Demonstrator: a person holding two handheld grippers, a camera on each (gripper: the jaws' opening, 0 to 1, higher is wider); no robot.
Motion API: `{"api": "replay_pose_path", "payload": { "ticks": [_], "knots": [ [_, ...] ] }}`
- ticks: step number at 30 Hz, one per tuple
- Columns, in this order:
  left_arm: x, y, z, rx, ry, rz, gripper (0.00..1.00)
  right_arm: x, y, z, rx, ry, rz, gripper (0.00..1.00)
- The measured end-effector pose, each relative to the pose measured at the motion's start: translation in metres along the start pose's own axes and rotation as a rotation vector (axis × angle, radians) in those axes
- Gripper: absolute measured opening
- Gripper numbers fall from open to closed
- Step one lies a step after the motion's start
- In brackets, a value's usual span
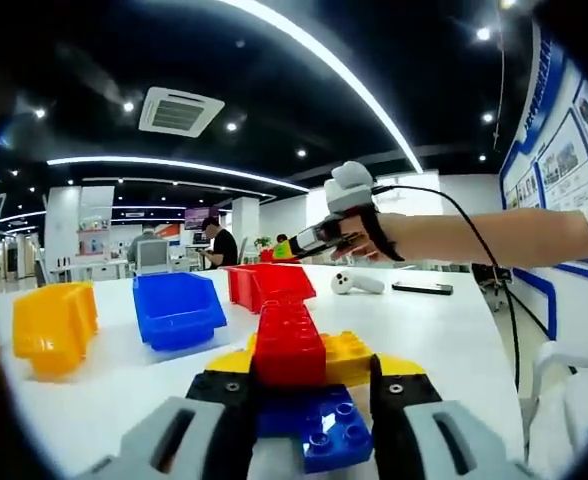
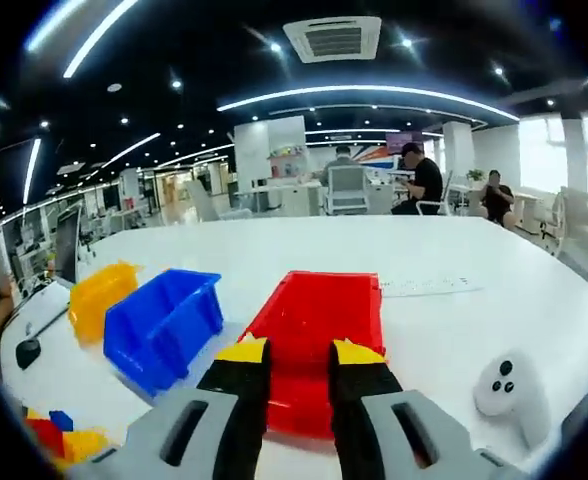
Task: Take apart the toy blocks one by one and place each separated block into its matching bin, sorting the blocks by their type until all the connected pieces are disassembled and separated into the correct bins
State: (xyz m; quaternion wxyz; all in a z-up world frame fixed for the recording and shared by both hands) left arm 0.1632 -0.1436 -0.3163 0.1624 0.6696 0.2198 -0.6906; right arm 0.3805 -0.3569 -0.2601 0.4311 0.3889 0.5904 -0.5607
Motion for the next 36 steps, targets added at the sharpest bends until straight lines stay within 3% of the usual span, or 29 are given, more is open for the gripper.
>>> {"api": "replay_pose_path", "payload": {
  "ticks": [3,5,8,9,11,24,28,36],
  "knots": [
    [0.000,0.000,0.000,0.000,0.000,0.001,0.45,0.002,0.001,0.001,0.005,0.002,0.005,0.24],
    [0.000,0.000,0.000,-0.001,0.000,0.001,0.45,0.002,0.004,-0.002,-0.018,-0.049,0.043,0.25],
    [0.000,-0.001,0.001,-0.005,0.002,0.002,0.44,-0.010,0.006,0.000,-0.028,-0.117,0.135,0.54],
    [0.000,-0.001,0.001,-0.005,0.002,0.002,0.44,-0.010,0.007,0.002,-0.023,-0.106,0.118,0.58],
    [0.000,-0.001,0.001,-0.005,0.002,0.002,0.44,-0.008,0.003,0.002,-0.027,-0.100,0.107,0.52],
    [0.000,-0.001,0.000,-0.007,0.002,0.004,0.44,-0.010,-0.030,-0.009,-0.125,-0.022,0.138,0.53],
    [0.000,-0.001,0.000,-0.007,0.004,0.004,0.44,-0.013,-0.057,-0.036,-0.260,0.014,0.185,0.63],
    [0.000,-0.001,0.000,-0.007,0.005,0.004,0.44,0.010,-0.117,-0.101,-0.464,-0.112,0.185,0.67]
  ]
}}
Point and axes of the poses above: the point that each gripper's makers call its tool centre point, and the gripper's own axes: y roughly forward along the fingers, z roughly to its right, x roughly out of its underside, the point moved 4 cm from there along -y, roughly backward along the fingers, and after that the axes turned 9 degrees about x, right-handed, at the moved point
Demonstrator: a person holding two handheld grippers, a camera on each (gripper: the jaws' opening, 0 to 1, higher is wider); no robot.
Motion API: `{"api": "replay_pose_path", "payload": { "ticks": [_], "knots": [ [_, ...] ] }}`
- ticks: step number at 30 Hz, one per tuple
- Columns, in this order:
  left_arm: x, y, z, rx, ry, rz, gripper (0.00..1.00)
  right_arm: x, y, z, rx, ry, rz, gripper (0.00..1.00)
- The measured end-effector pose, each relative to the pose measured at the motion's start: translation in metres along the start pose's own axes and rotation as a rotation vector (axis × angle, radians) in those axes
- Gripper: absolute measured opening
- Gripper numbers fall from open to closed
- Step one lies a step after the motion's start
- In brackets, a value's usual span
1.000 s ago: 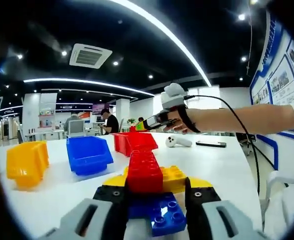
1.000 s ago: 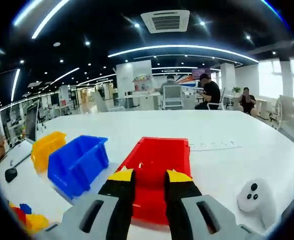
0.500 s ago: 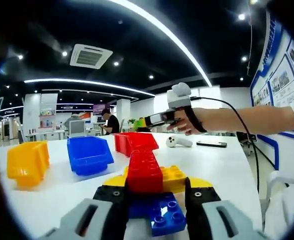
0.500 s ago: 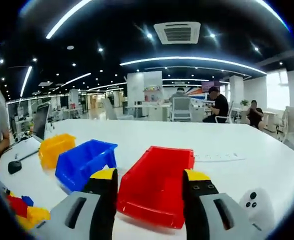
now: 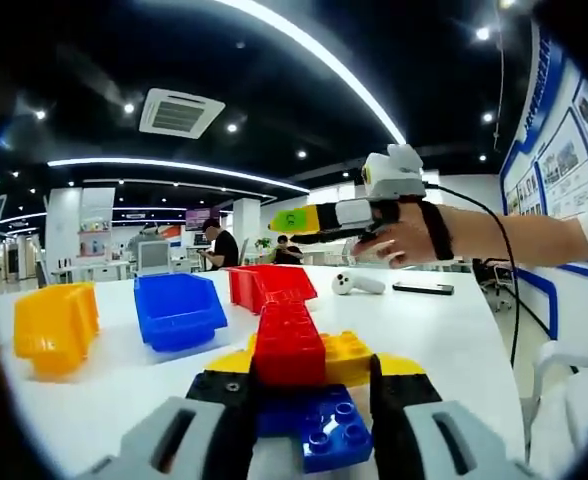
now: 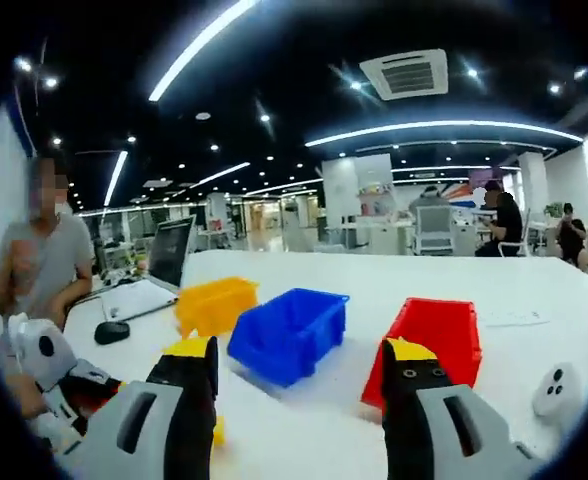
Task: Take apart the toy blocks one by one and place each separated block into its matching bin, sorting the blocks by their type until all the connected pieces are disassembled and separated into the correct bins
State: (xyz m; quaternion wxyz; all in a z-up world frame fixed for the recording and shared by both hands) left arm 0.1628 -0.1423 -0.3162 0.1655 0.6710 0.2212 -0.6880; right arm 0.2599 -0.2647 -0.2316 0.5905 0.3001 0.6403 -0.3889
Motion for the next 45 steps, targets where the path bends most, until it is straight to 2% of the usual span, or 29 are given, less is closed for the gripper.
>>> {"api": "replay_pose_path", "payload": {
  "ticks": [3,8,11,13,17,26,28,29,30,35,45],
  "knots": [
    [0.000,0.000,0.000,-0.004,0.002,0.000,0.44,0.008,-0.019,-0.041,-0.075,-0.012,-0.010,0.67],
    [0.000,0.000,0.000,-0.003,0.000,0.000,0.44,0.021,-0.035,-0.083,-0.175,-0.033,-0.042,0.67],
    [0.000,0.000,-0.002,-0.003,-0.001,0.001,0.44,0.036,-0.043,-0.104,-0.226,-0.062,-0.090,0.66],
    [0.000,0.000,-0.002,-0.002,0.000,0.001,0.44,0.043,-0.037,-0.104,-0.240,-0.086,-0.117,0.66],
    [0.000,0.000,-0.002,-0.001,0.001,0.001,0.44,0.054,-0.039,-0.113,-0.250,-0.087,-0.137,0.64],
    [0.000,0.001,0.001,0.005,0.002,0.003,0.44,0.059,-0.032,-0.109,-0.236,-0.099,-0.165,0.56],
    [0.000,0.001,0.002,0.008,0.003,0.003,0.44,0.060,-0.029,-0.109,-0.228,-0.115,-0.172,0.50],
    [0.000,0.001,0.002,0.009,0.003,0.003,0.44,0.064,-0.029,-0.105,-0.191,-0.111,-0.202,0.46],
    [0.000,0.001,0.002,0.008,0.004,0.004,0.44,0.066,-0.028,-0.108,-0.210,-0.121,-0.188,0.46],
    [-0.001,0.001,0.002,0.010,0.003,0.004,0.44,0.075,-0.025,-0.106,-0.201,-0.122,-0.186,0.45],
    [-0.001,0.002,0.003,0.007,0.014,0.006,0.44,0.076,-0.020,-0.103,-0.194,-0.061,-0.224,0.44]
  ]
}}
Point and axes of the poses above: the point that each gripper's makers call its tool centre point, and the gripper's own axes: y roughly forward along the fingers, z roughly to its right, x roughly out of its underside, the point moved 4 cm from there along -y, roughly backward along the fingers, and after that the axes turned 9 degrees about x, right-handed, at the moved point
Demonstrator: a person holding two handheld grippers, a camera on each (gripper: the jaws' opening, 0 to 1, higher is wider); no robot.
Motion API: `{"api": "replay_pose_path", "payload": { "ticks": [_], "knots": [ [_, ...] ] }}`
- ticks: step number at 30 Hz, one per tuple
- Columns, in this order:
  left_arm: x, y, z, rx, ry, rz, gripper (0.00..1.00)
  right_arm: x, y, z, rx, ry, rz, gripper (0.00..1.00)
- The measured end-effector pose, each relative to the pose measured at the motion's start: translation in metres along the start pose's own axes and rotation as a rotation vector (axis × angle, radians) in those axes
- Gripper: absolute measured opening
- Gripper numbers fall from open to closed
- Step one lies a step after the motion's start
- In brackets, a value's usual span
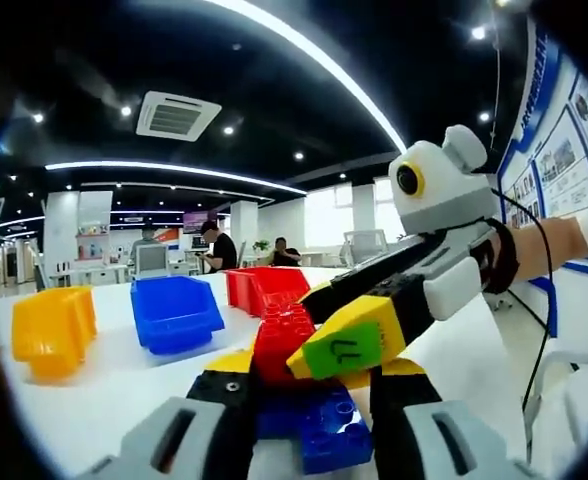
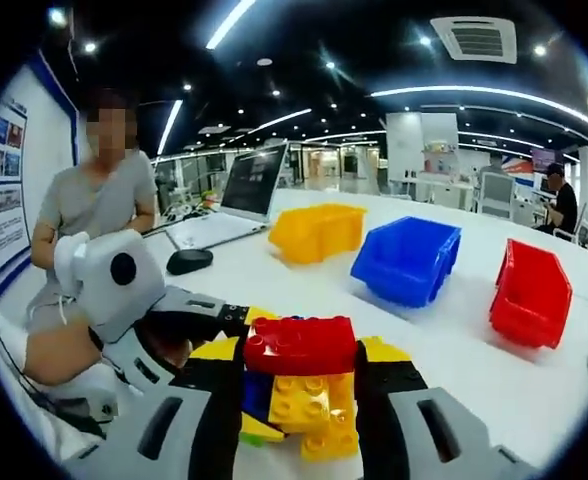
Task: Take apart the toy blocks one by one and place each separated block into its matching bin, sorting the blocks by their type until all the connected pieces are disassembled and separated into the correct bins
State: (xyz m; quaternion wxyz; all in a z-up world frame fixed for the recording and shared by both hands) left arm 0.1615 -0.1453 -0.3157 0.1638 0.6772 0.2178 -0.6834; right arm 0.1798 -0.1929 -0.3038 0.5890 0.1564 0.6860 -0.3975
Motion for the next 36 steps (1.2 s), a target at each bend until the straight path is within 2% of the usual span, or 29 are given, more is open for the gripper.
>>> {"api": "replay_pose_path", "payload": {
  "ticks": [2,4,6,7,10,11,12,13,16,19,23,25,30,32,36],
  "knots": [
    [0.000,-0.001,0.000,0.005,0.003,0.000,0.44,-0.002,0.000,0.002,-0.006,0.026,-0.007,0.44],
    [0.000,-0.001,0.001,0.008,0.004,-0.003,0.44,-0.004,0.001,0.002,-0.019,0.105,-0.016,0.44],
    [0.000,-0.001,0.001,0.009,0.004,-0.004,0.45,-0.005,0.001,0.007,-0.025,0.121,-0.013,0.44],
    [0.000,-0.001,0.001,0.009,0.004,-0.004,0.45,-0.007,0.001,0.006,-0.029,0.169,-0.014,0.44],
    [0.000,-0.001,0.001,0.009,0.002,-0.005,0.45,-0.009,-0.001,0.007,-0.038,0.192,-0.017,0.44],
    [0.000,-0.001,0.003,0.017,0.008,-0.006,0.44,-0.011,-0.002,0.005,-0.046,0.311,-0.033,0.44],
    [0.000,-0.002,0.002,0.007,0.006,-0.004,0.44,-0.016,-0.001,0.006,-0.081,0.385,-0.018,0.44],
    [0.000,-0.002,0.002,0.008,0.008,-0.004,0.44,-0.016,-0.003,0.005,-0.087,0.405,-0.023,0.44],
    [0.000,-0.003,0.001,0.007,0.006,-0.005,0.44,-0.021,-0.007,0.008,-0.053,0.350,0.005,0.44],
    [0.000,-0.003,0.001,0.007,0.004,-0.004,0.44,-0.025,-0.012,0.013,-0.034,0.353,0.021,0.44],
    [0.000,-0.003,0.001,0.007,0.004,-0.004,0.44,-0.034,-0.014,0.035,0.043,0.262,0.054,0.44],
    [0.000,-0.003,0.001,0.006,0.004,-0.003,0.44,-0.036,-0.015,0.046,0.073,0.247,0.061,0.45],
    [0.000,-0.002,0.001,0.005,0.005,-0.002,0.44,-0.040,-0.016,0.090,0.171,0.274,0.071,0.45],
    [0.000,-0.002,0.001,0.004,0.005,-0.002,0.44,-0.043,-0.017,0.113,0.233,0.258,0.082,0.45],
    [0.000,-0.002,-0.001,0.003,0.005,-0.001,0.44,-0.052,-0.014,0.158,0.301,0.279,0.104,0.45]
  ]
}}
Point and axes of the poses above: the point that each gripper's makers call its tool centre point, and the gripper's own axes: y roughly forward along the fingers, z roughly to its right, x roughly out of its underside, the point moved 4 cm from there along -y, roughly backward along the fingers, and after that the axes turned 9 degrees about x, right-handed, at the moved point
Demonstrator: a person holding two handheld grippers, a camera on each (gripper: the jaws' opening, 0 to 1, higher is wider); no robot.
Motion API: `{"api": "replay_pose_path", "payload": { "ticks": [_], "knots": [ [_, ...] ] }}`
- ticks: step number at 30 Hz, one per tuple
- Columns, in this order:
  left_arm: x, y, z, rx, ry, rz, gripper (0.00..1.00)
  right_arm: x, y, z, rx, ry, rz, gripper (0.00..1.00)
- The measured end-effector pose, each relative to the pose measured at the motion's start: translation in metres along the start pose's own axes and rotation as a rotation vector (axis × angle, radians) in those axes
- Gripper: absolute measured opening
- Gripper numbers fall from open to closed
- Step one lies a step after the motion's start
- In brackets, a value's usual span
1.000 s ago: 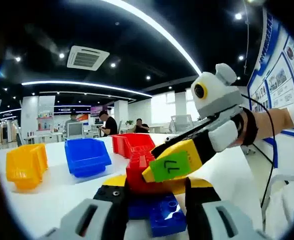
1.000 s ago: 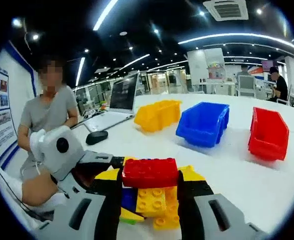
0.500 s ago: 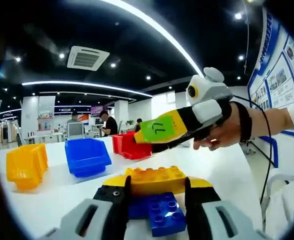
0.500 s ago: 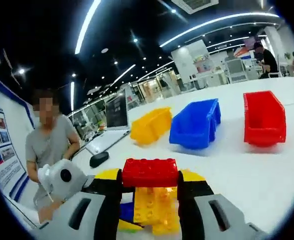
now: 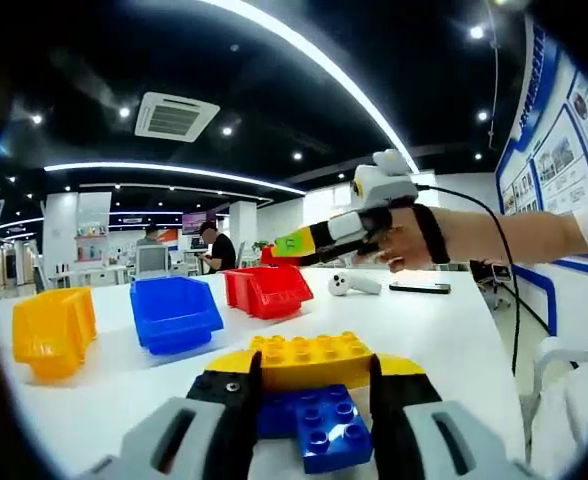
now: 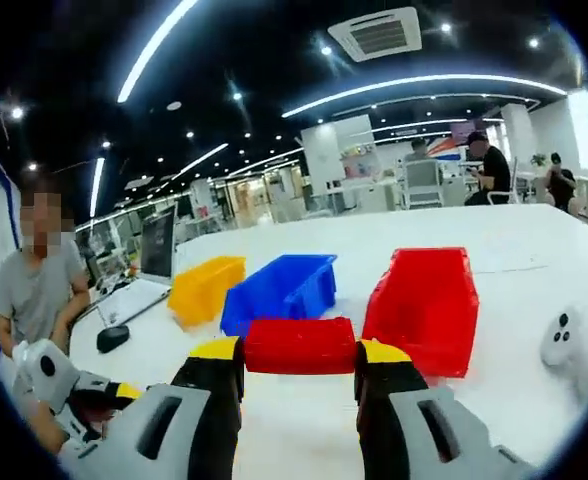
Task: Take apart the toy blocks one by one and place each separated block into its matching bin, sorting the blocks by their type until all the connected pieces are disassembled and separated into the correct bins
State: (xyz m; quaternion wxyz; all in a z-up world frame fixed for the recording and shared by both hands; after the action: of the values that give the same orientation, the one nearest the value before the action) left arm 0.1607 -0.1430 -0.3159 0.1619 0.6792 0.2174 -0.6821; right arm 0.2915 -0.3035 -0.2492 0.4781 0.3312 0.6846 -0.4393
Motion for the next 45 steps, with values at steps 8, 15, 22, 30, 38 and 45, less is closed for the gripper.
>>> {"api": "replay_pose_path", "payload": {
  "ticks": [8,15,22,30,38,45],
  "knots": [
    [0.001,0.000,0.002,-0.001,0.000,0.000,0.44,-0.029,0.021,0.057,0.150,-0.006,0.057,0.45],
    [0.001,0.000,0.001,-0.001,0.000,0.000,0.44,-0.035,0.047,0.085,0.233,-0.002,0.065,0.45],
    [0.001,0.000,0.002,-0.001,0.003,0.001,0.44,-0.035,0.056,0.087,0.246,0.021,0.069,0.45],
    [0.001,0.001,0.003,-0.007,0.011,0.001,0.44,-0.035,0.058,0.085,0.266,-0.112,0.088,0.63],
    [0.001,0.000,0.003,-0.008,0.012,0.000,0.44,-0.040,0.046,0.077,0.217,-0.110,0.112,0.69],
    [0.001,0.000,0.003,-0.008,0.011,0.001,0.44,-0.034,0.025,0.058,0.164,-0.117,0.123,0.65]
  ]
}}
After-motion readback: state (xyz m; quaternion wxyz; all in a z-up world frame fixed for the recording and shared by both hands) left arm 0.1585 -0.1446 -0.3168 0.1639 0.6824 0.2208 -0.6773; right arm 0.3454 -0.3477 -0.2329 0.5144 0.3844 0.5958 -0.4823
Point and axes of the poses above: the point that each gripper's makers call its tool centre point, and the gripper's own axes: y roughly forward along the fingers, z roughly to its right, x roughly out of its underside, the point moved 4 cm from there along -y, roughly backward along the fingers, and after that the axes turned 9 degrees about x, right-handed, at the moved point
